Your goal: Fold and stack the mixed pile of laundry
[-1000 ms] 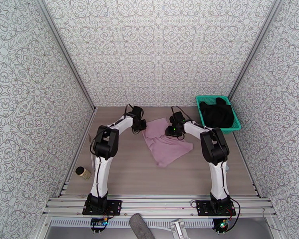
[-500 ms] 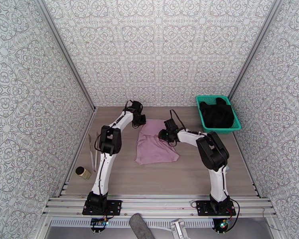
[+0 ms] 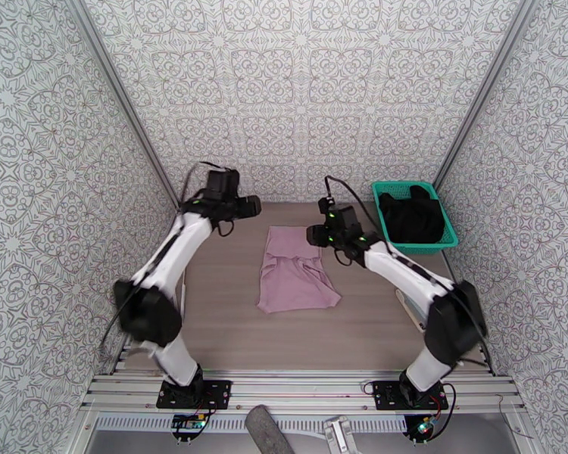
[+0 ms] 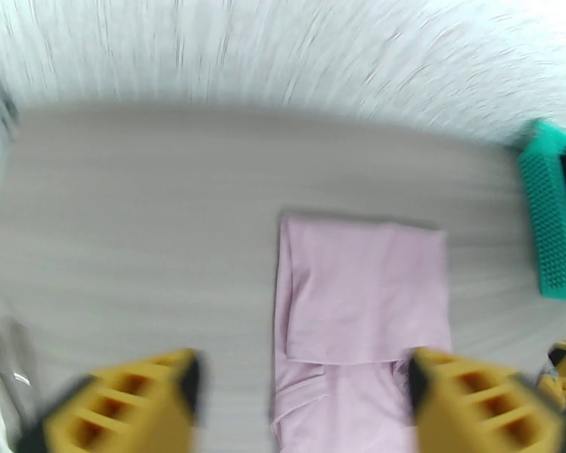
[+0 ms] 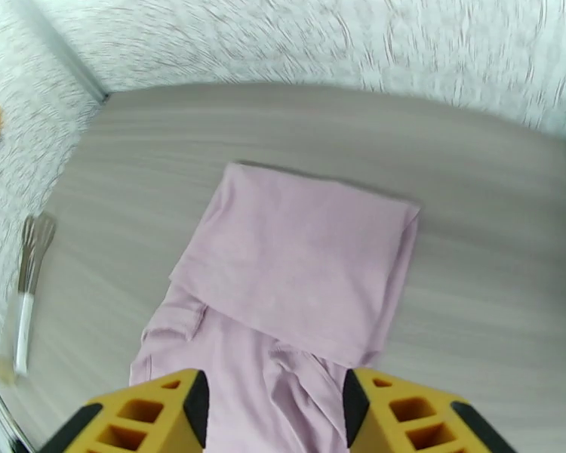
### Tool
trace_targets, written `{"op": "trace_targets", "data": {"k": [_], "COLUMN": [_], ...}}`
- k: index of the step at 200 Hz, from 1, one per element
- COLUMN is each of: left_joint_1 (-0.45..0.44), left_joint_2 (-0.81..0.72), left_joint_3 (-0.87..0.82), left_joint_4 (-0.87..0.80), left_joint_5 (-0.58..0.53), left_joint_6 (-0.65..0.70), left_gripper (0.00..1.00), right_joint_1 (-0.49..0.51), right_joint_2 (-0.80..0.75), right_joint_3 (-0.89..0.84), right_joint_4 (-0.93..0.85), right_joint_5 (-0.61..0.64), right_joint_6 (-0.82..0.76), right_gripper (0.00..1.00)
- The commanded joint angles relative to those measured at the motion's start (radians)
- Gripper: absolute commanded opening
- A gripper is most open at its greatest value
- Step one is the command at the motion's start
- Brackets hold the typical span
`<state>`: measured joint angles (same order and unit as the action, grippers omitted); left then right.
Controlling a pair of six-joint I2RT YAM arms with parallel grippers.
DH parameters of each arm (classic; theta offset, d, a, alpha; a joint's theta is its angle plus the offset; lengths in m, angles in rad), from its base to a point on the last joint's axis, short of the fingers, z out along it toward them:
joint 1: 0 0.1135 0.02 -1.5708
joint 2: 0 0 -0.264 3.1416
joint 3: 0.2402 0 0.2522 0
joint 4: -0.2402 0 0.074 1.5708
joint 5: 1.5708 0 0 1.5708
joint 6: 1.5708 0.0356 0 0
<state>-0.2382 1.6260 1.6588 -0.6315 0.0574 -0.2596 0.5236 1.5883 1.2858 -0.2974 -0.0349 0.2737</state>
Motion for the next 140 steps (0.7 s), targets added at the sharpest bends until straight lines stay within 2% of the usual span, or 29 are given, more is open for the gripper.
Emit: {"op": "trace_targets", "data": {"k": [1, 14, 23, 29, 48, 54, 62, 74, 113, 123, 140], "left_joint_1": [-0.016, -0.026, -0.04, -0.065, -0.193, -0.239, -0.306, -0.371, -0.591, -0.615, -0.621], "left_joint_2": [-0.102, -0.171, -0.226, -0.264, -0.358, -0.374, -0.376, -0.362, -0.371, -0.366, -0.358], "left_joint_3": [-0.131, -0.195, -0.262, -0.31, -0.486, -0.534, -0.588, -0.639, -0.763, -0.772, -0.777], "left_joint_4": [0.08, 0.111, 0.134, 0.146, 0.158, 0.145, 0.135, 0.111, -0.004, -0.052, -0.126], "left_joint_5": [0.061, 0.099, 0.169, 0.175, 0.06, 0.016, -0.089, -0.192, -0.28, -0.283, -0.25], "left_joint_6": [0.223, 0.33, 0.46, 0.557, 0.923, 1.048, 1.148, 1.203, 1.229, 1.219, 1.205], "left_gripper": [0.99, 0.99, 0.99, 0.99, 0.99, 0.95, 0.95, 0.92, 0.92, 0.91, 0.83], "right_joint_1": [-0.004, -0.004, -0.005, -0.005, -0.006, -0.007, -0.008, -0.007, -0.01, -0.011, -0.011], "right_joint_2": [-0.103, -0.201, -0.272, -0.318, -0.464, -0.505, -0.556, -0.621, -0.76, -0.777, -0.793], "right_joint_3": [-0.15, -0.248, -0.312, -0.351, -0.467, -0.494, -0.527, -0.568, -0.657, -0.674, -0.698], "right_joint_4": [-0.038, -0.017, -0.005, 0.002, 0.02, 0.021, 0.021, 0.019, 0.014, 0.027, 0.048], "right_joint_5": [0.015, 0.016, 0.022, 0.031, 0.047, 0.049, 0.044, 0.039, 0.017, 0.007, -0.015], "right_joint_6": [-0.14, -0.166, -0.181, -0.187, -0.198, -0.198, -0.198, -0.196, -0.209, -0.21, -0.211], "right_gripper": [0.53, 0.55, 0.57, 0.57, 0.62, 0.64, 0.66, 0.68, 0.72, 0.72, 0.73]}}
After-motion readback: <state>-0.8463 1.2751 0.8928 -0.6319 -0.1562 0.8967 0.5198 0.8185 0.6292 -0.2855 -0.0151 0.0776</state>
